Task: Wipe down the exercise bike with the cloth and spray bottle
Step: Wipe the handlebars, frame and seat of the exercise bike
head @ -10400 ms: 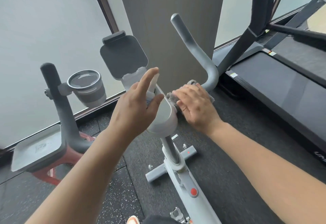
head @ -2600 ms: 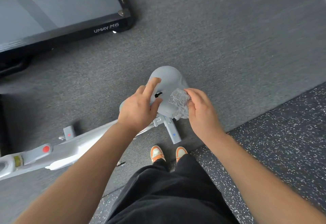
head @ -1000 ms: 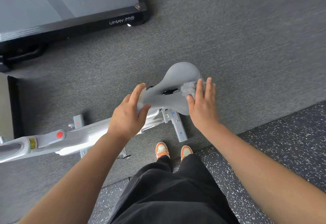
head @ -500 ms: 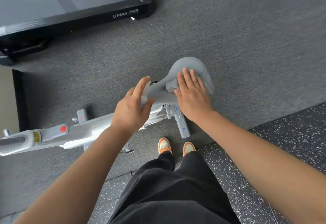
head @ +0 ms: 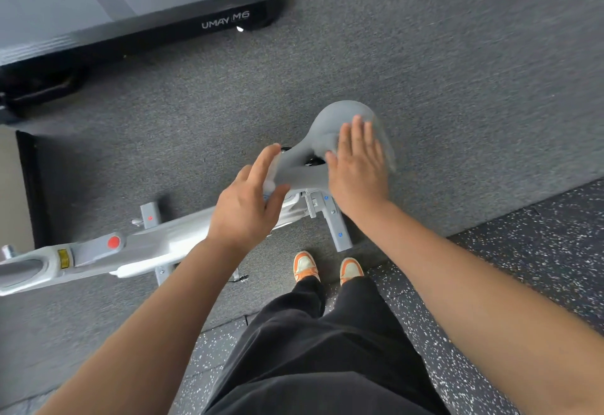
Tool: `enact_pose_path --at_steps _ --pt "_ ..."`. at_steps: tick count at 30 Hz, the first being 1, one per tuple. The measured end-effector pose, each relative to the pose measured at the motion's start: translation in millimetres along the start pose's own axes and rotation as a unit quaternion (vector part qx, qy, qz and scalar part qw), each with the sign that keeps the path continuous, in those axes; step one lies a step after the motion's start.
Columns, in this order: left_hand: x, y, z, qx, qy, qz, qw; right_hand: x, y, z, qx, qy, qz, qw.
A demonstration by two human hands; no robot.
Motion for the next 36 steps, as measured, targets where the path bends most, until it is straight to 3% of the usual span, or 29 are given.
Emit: enact_pose_path --at_steps 2,4,10,18,26,28,30,34,36 --pt "1.8 -0.1 -1.5 -0.001 0.0 0.002 1.0 3.3 -4.2 2.3 -0.079 -0.021 0.018 0.997" --pt "2.7 -0.6 -2.6 -0.004 0.0 0.002 1.0 -0.4 1.5 -8.6 -0.103 -0.032 0.016 0.994" --pt "2.6 -1.8 -3.9 -0.006 0.004 0.005 1.0 -11.5 1.9 -53.7 -0.029 -0.023 -0.043 0.998" --pt "-8.7 -7.8 -3.7 -0.014 0.019 0.004 1.0 -20.5 -3.9 -106.2 -0.005 0.016 0.006 1.0" --pt "-10.8 -16.4 -2.5 -0.023 0.022 0.006 0.999 -1.4 -53.6 -49.9 -0.213 -0.026 -0.021 0.977" --pt "-10.2 -17.3 -2.9 -0.024 0.022 0.007 0.999 -6.6 -46.3 -51.0 -0.228 -0.034 -0.022 0.973" --pt "-10.0 -17.9 -3.6 -0.023 0.02 0.004 1.0 -15.4 -30.6 -64.1 -0.2 -0.022 -0.011 0.979" --pt "-11.2 -19.3 -3.4 -0.019 0.018 -0.003 1.0 -27.1 4.4 -87.1 -0.04 0.025 -0.031 0.998" --pt "-11.6 -20.3 -2.3 -0.02 0.021 -0.002 1.0 -26.9 -7.9 -79.2 -0.032 0.039 -0.028 0.998"
Point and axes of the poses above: each hand's wrist, its own z-axis away from the middle knuckle, its own x-axis out of the palm, y = z × x, the point moved 8 cm from there along -z, towards the middle knuckle
